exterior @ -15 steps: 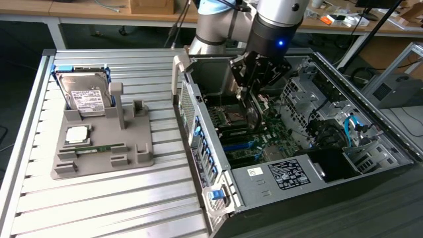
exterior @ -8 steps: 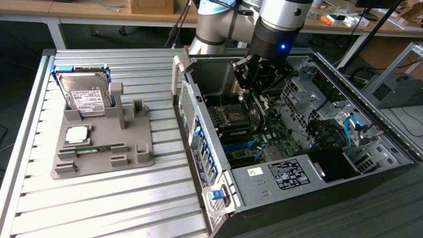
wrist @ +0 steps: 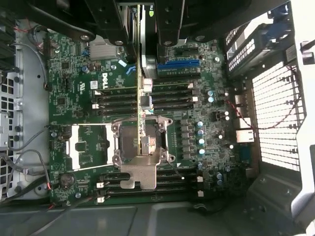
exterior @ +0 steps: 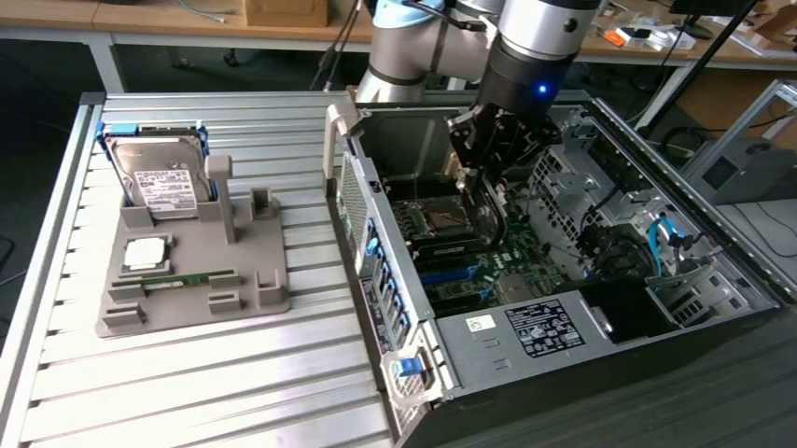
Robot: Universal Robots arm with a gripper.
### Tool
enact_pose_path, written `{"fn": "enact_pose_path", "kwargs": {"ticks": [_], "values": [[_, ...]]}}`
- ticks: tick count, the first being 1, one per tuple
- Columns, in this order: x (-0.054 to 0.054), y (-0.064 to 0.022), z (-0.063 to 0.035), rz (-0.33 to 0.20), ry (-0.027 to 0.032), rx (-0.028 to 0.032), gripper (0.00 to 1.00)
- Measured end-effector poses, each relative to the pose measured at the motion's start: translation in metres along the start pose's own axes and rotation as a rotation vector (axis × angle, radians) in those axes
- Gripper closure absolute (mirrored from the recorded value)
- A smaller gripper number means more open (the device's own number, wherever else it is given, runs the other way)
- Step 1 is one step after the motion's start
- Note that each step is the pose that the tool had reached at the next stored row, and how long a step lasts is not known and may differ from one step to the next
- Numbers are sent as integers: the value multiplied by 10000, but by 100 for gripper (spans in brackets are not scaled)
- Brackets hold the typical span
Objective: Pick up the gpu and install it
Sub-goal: 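Pick up the gpu and move the gpu toward the slot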
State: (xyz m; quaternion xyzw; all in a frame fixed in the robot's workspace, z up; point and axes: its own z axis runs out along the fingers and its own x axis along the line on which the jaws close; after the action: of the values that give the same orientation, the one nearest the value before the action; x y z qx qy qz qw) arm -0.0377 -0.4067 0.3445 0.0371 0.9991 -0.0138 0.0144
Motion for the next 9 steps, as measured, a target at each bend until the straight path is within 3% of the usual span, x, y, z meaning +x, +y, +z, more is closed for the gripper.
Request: {"fn": "enact_pose_path", "kwargs": {"ticks": [9], "values": [[-158, 13, 44, -1, 0, 1, 73]]}}
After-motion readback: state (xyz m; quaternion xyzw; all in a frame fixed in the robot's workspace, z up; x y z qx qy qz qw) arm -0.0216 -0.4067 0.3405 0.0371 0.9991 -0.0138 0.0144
